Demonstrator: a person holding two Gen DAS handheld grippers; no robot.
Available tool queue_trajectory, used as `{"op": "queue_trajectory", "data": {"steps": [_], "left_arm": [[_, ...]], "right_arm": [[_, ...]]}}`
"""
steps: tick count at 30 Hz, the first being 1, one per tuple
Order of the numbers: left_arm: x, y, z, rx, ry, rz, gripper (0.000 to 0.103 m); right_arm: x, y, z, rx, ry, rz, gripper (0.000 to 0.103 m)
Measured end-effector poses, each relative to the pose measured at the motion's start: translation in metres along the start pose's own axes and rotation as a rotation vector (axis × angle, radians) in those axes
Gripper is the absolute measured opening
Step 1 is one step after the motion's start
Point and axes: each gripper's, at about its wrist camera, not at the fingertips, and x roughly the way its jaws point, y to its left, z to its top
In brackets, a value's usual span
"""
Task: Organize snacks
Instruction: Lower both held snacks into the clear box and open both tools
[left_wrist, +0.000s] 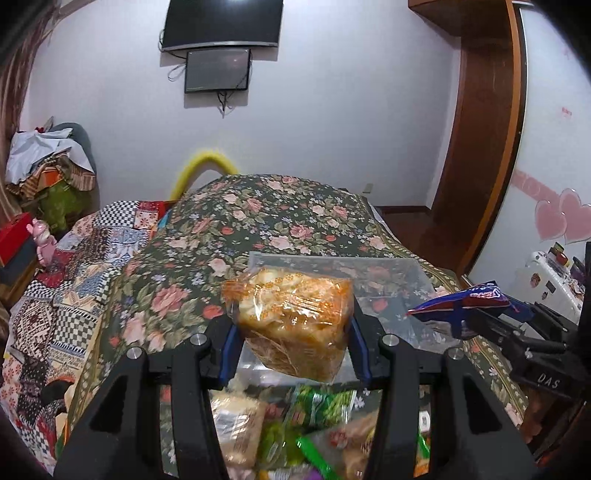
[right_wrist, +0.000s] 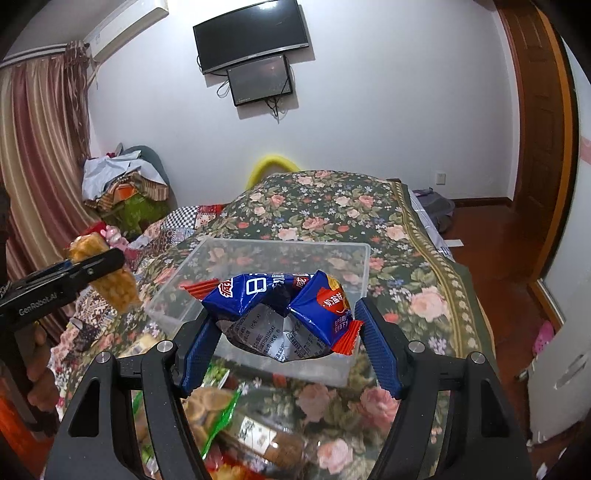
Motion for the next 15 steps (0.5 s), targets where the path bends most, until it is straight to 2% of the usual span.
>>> {"op": "queue_trajectory", "data": {"steps": [5,15], "left_arm": [[0.028,-0.003,0.008,-0.005,0.048,-0.019,0.049],[0.076,-0.010,0.007,0.043,0.146,0.030,0.049]], "right_arm": [[0.016,0.000,0.005,-0.012,0.024,-0.001,0.069],[0.046,0.008,0.004,-0.077,0.101,-0.027,0.069]]}}
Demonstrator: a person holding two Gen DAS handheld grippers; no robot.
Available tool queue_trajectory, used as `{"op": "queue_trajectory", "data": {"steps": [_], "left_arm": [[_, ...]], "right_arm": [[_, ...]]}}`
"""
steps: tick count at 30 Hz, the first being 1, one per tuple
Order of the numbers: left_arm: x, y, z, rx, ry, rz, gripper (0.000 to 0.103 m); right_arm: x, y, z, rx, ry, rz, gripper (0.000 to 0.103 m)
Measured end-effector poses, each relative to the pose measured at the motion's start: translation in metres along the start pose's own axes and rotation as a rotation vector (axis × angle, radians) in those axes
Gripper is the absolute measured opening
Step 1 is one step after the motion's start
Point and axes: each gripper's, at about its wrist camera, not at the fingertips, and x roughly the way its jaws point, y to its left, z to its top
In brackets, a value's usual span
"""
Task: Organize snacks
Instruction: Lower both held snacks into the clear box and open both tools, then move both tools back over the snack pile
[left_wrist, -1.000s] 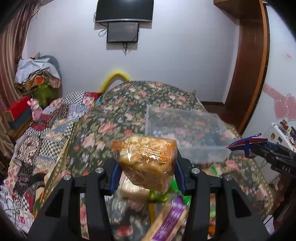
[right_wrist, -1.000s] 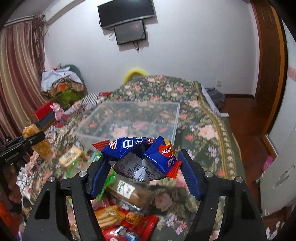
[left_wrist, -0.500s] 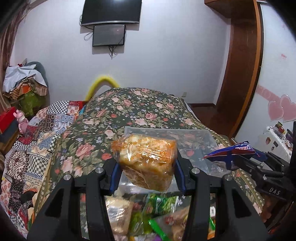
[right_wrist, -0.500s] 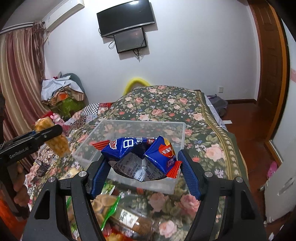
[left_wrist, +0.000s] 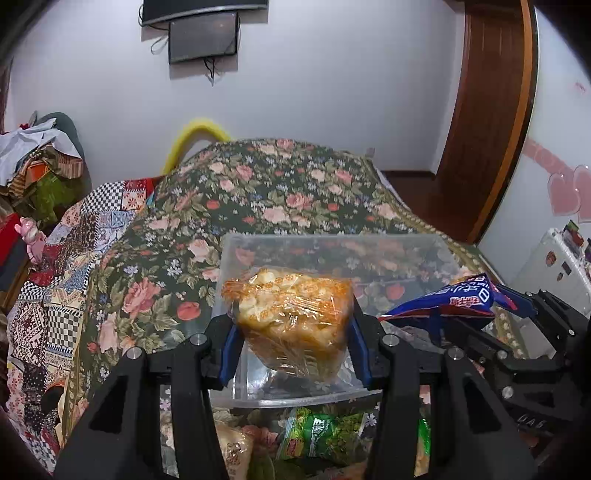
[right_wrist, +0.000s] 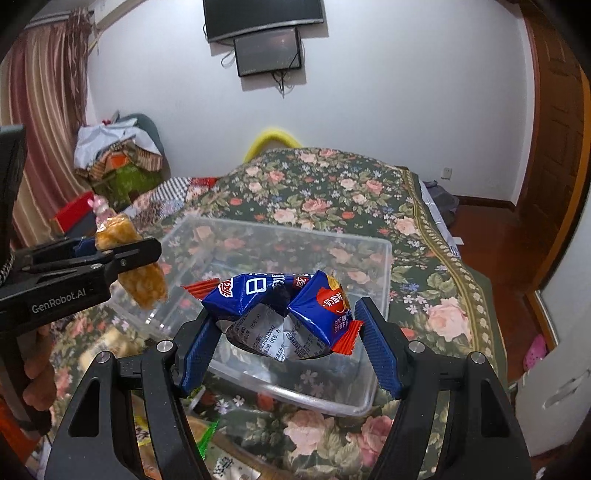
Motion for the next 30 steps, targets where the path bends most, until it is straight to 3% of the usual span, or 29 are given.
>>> {"op": "queue_trajectory", "data": {"steps": [14,17,28,30], "left_arm": [[0.030,0.000,-0.009,-0.007,0.118,-0.009,0.050],[0.028,0.000,-0.012,-0.015,0.132,-0.025,0.051],[-0.038,-0.002,-0.013,0.010,0.016,-0.006,0.059],[-0.054,0.000,-0.017,0.012,0.000,-0.005,0.066]], "right_arm": [[0.024,0.002,-0.005,-0.036,0.101,-0.043,0.073],[0.016,0.004,-0.003,-0.042,0.088,-0.038,0.082],[-0.029,0.004,-0.001,-0.029,0.026,-0.010,0.086],[-0.043,0.004,-0.005,-0.032,0.014,-0.011,0.086]]}}
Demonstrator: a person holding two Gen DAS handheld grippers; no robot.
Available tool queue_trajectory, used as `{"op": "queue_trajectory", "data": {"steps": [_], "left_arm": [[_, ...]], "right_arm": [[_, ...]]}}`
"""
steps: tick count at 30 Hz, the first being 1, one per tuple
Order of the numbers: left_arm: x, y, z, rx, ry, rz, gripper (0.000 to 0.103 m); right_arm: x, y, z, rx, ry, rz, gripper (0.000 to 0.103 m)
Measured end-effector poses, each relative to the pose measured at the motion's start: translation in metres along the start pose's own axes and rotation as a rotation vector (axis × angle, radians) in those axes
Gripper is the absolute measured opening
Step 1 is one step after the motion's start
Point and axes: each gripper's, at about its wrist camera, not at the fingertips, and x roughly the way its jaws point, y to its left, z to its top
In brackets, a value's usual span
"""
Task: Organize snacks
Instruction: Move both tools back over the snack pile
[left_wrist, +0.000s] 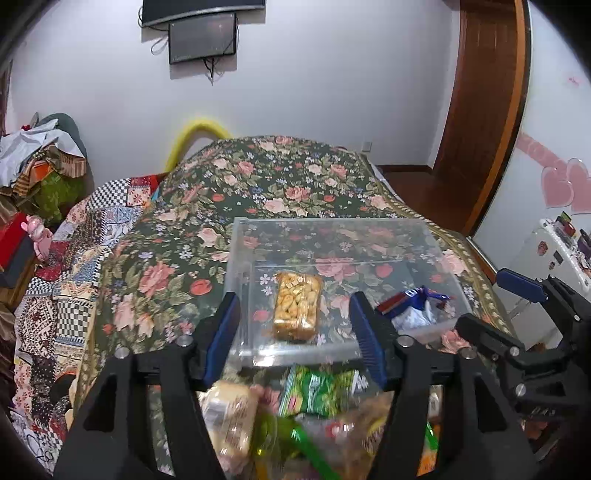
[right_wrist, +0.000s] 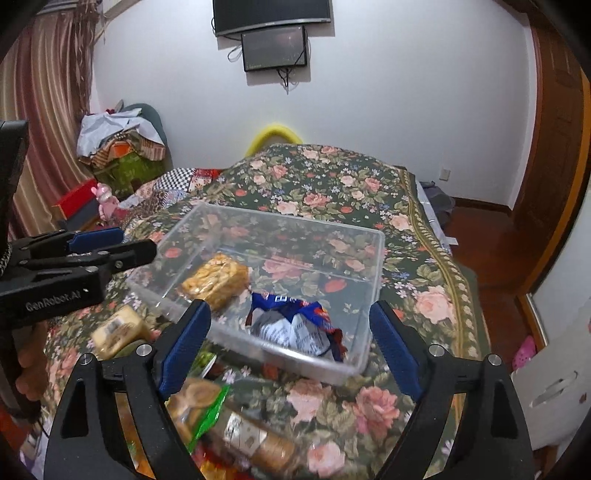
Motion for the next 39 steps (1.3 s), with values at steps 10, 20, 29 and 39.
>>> {"op": "queue_trajectory", "data": {"steps": [10,20,29,39], "left_arm": [[-0.057,0.019,-0.047,-0.006,0.001,0.027,0.073],[-0.067,0.027,-0.114,-0.008,0.116,0.026,0.074],[-0.045,0.013,-0.151,0.008,0.220,-0.024,0.074],[-0.012,0.009,-0.168,-0.019,0.283,-0.046,0.056]], "right_arm": [[-0.046,0.001,-0.031,0.012,-0.018,-0.024,0.100],[-0.051,0.011,-0.082,0.033,0.101,0.003,0.100],[-0.031,0.012,-0.125,0.047,0.248,0.030,0.100],[-0.008,0.008,-0.140,0.019,0.301,-0.018,0.097]]}}
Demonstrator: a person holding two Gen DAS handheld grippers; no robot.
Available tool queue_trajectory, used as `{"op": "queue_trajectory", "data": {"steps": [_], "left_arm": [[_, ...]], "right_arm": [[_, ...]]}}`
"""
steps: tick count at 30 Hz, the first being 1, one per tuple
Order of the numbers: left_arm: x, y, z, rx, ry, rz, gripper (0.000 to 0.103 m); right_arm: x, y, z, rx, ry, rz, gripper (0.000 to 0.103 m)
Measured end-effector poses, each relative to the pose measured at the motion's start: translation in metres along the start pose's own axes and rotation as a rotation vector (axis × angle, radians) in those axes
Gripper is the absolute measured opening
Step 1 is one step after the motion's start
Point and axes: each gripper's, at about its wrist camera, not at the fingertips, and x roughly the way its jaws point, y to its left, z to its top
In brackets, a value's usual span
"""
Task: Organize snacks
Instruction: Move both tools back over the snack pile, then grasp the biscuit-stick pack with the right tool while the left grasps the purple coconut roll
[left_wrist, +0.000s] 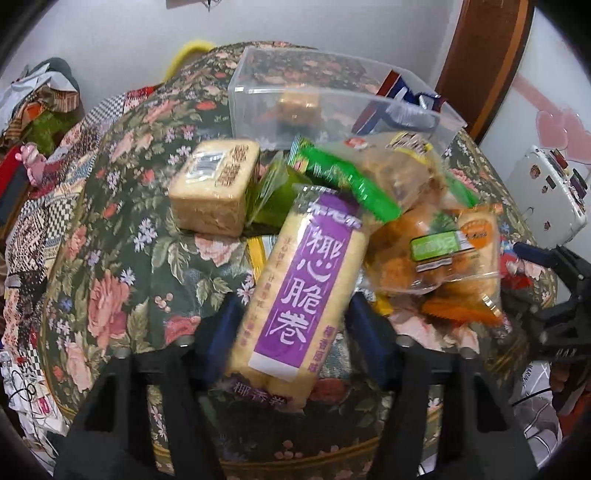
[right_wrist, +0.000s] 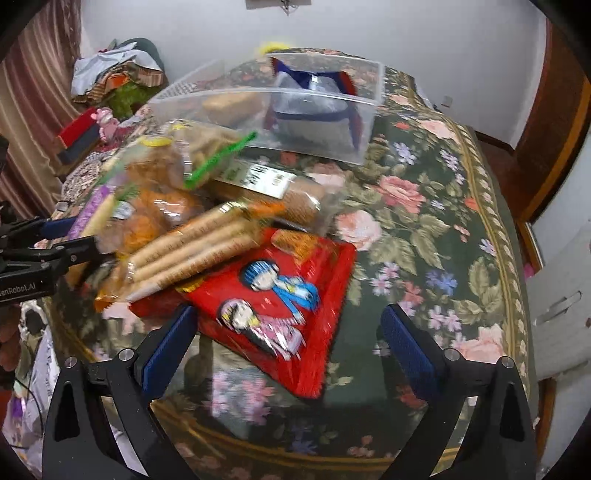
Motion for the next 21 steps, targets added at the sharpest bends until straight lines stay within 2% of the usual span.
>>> {"op": "queue_trajectory", "data": {"steps": [3,9,15,21], "left_arm": [[0.001,0.004,-0.001,-0.013,-0.012,-0.007,0.050],[-0.004,0.004,-0.004,-0.017,-0.042,0.002,0.048],[-0.019,0.006,-0.003,-0.024,-0.082,0.015,0.045],[-0.038,0.012,0.000,-0.045,-0.131,0.015,0.045]], "right_arm": [[-0.004,-0.018,0.000,0.048,-0.007,-0.025,0.091],[-0.005,-0.055,0.005,0.159,0.004,-0.057,0.087],[-0.026,-0.051,0.009,0.203,-0.048,-0.010,0.088],[-0.040,-0.022,0.027,0.129,-0.129,0.028,0.087]]}}
